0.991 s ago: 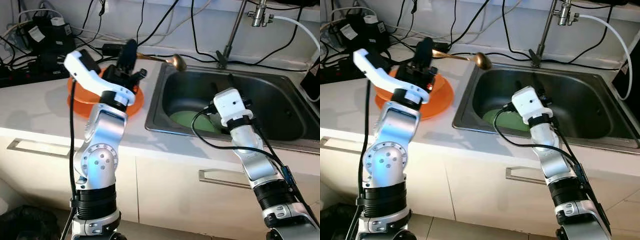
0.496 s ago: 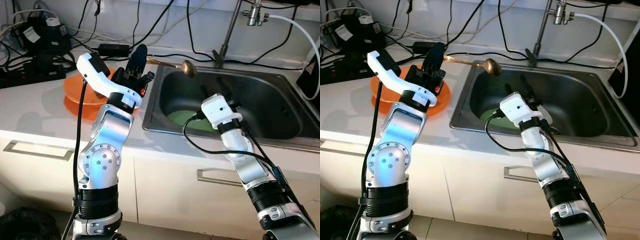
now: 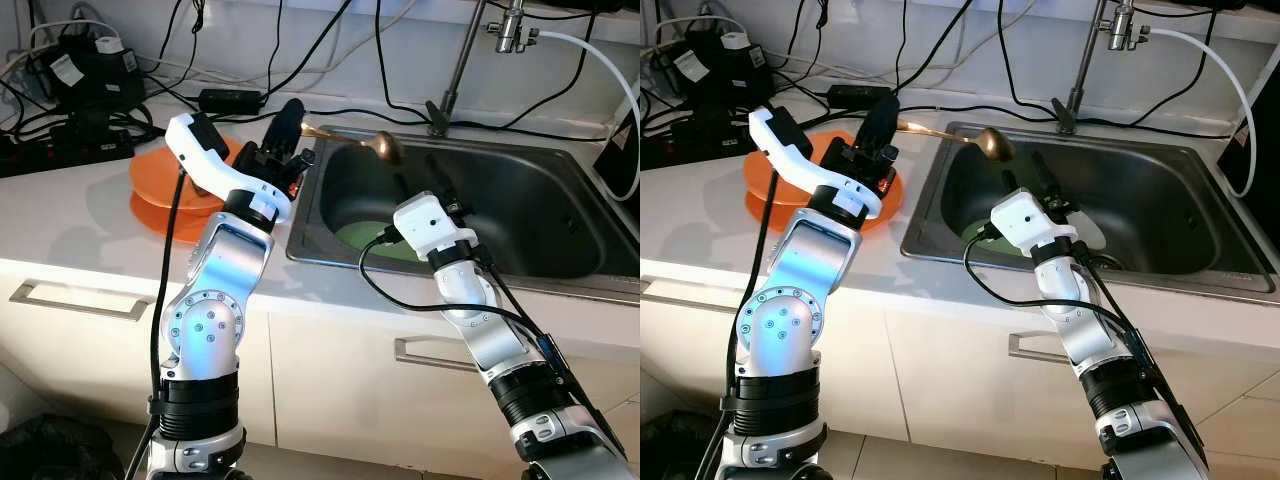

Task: Kitchen organization

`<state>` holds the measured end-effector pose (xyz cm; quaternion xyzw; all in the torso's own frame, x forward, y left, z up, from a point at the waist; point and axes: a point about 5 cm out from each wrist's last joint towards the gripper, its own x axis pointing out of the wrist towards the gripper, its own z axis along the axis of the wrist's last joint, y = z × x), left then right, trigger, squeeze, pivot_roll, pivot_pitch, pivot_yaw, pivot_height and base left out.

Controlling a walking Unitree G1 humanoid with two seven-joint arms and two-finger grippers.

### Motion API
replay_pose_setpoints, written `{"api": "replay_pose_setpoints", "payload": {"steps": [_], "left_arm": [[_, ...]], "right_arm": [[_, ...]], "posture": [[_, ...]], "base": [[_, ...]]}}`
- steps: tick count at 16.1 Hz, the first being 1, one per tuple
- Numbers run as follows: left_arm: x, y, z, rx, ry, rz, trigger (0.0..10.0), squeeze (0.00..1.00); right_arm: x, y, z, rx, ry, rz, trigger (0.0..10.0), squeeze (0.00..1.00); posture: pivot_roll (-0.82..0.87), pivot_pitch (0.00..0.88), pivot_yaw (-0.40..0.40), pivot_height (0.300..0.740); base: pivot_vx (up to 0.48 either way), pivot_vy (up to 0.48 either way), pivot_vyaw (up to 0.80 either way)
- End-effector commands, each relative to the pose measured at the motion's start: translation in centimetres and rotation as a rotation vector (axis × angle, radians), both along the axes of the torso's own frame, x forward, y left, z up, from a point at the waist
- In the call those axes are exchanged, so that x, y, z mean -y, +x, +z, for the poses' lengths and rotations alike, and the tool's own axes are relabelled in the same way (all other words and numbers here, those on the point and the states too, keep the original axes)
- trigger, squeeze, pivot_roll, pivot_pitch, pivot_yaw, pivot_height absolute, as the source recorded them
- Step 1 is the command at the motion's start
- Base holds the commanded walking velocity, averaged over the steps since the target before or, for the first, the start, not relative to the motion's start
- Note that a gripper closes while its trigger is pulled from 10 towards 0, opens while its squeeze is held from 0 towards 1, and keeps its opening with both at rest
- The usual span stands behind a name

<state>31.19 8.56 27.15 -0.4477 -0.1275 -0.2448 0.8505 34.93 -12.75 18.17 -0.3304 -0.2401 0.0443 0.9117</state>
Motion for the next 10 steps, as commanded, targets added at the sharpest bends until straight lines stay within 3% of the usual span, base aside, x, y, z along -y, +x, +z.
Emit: {"api": "replay_pose_setpoints", "payload": {"steps": [1, 10], "left_arm": [[2.08, -0.25, -0.33, -0.040, -0.057, -0.071, 10.0, 0.00], [2.28, -0.43, -1.04, -0.080, -0.013, -0.100, 10.0, 0.00]], "right_arm": [[-0.11, 0.13, 0.34, 0.019, 0.001, 0.003, 10.0, 0.00], [-0.25, 0.09, 0.19, 0.016, 0.003, -0.002, 10.0, 0.00]], "posture": [[0.05, 0.004, 0.001, 0.740], [0.06, 0.015, 0.006, 0.740]], "base": [[0.000, 0.000, 0.00], [0.000, 0.000, 0.00]]}}
